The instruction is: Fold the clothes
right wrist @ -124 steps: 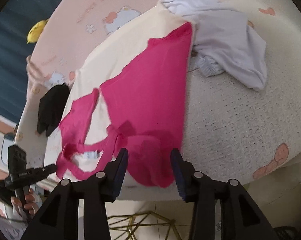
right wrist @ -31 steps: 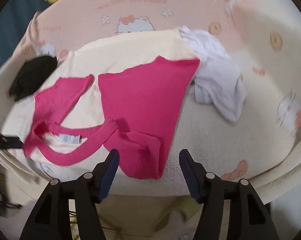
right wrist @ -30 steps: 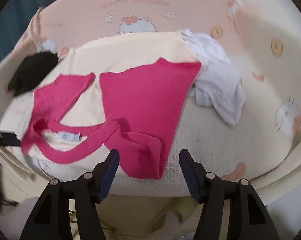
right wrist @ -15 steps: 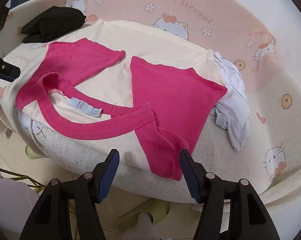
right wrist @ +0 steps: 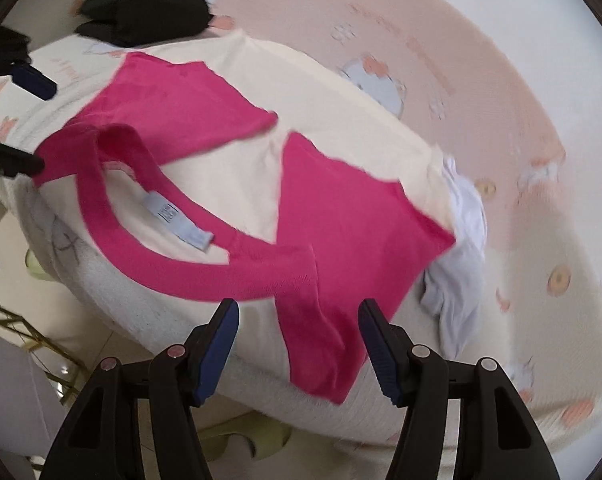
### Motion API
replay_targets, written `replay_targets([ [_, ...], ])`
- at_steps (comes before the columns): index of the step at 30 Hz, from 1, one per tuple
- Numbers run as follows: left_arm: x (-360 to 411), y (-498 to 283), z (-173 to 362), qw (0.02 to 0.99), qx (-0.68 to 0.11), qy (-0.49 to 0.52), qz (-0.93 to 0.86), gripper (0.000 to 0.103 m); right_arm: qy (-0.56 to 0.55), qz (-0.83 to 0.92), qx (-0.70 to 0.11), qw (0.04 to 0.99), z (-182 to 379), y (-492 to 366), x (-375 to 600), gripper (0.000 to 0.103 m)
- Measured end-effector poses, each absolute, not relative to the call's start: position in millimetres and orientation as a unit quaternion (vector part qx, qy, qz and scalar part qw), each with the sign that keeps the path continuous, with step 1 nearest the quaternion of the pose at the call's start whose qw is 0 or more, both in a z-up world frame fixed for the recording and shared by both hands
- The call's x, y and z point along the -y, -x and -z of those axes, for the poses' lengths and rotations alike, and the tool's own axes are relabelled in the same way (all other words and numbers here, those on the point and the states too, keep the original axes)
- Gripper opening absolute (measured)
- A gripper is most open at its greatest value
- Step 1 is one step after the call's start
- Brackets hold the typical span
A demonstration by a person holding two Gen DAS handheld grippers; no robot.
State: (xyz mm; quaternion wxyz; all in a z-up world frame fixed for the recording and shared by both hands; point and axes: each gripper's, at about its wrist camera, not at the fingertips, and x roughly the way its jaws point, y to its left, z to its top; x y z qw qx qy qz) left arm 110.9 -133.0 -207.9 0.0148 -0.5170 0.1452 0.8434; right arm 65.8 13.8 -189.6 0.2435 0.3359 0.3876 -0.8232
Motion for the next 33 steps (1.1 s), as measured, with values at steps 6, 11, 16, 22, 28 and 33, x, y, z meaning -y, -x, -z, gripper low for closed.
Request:
replay_targets([
  [6,108,-125,217,-0.005,-0.249,0.485,-0.838,0.07,-0.273,0.77,-0.511,0.266,203,-87,-9,0.061],
  [11,79,-132,241,0.0,-0.354,0.471,-0.808,0.07,-0.24,0.734,-0.582,0.255,226,-93,-15,0.061],
  [16,64,-144,261,0.001,-0.446,0.442,-0.778,0.07,-0.239,0.727,-0.602,0.228,243,-85,-24,0.061],
  [22,55,-145,280,-0.015,-0.519,0.411,-0.749,0.07,-0.223,0.722,-0.618,0.217,252,-86,-26,0.061],
  [28,49,-154,287,-0.009,-0.574,0.374,-0.728,0.073,-0.177,0.704,-0.66,0.193,264,-96,-29,0.061],
  [33,52,-148,280,-0.029,-0.566,0.375,-0.733,0.073,-0.19,0.711,-0.651,0.189,260,-90,-29,0.061],
])
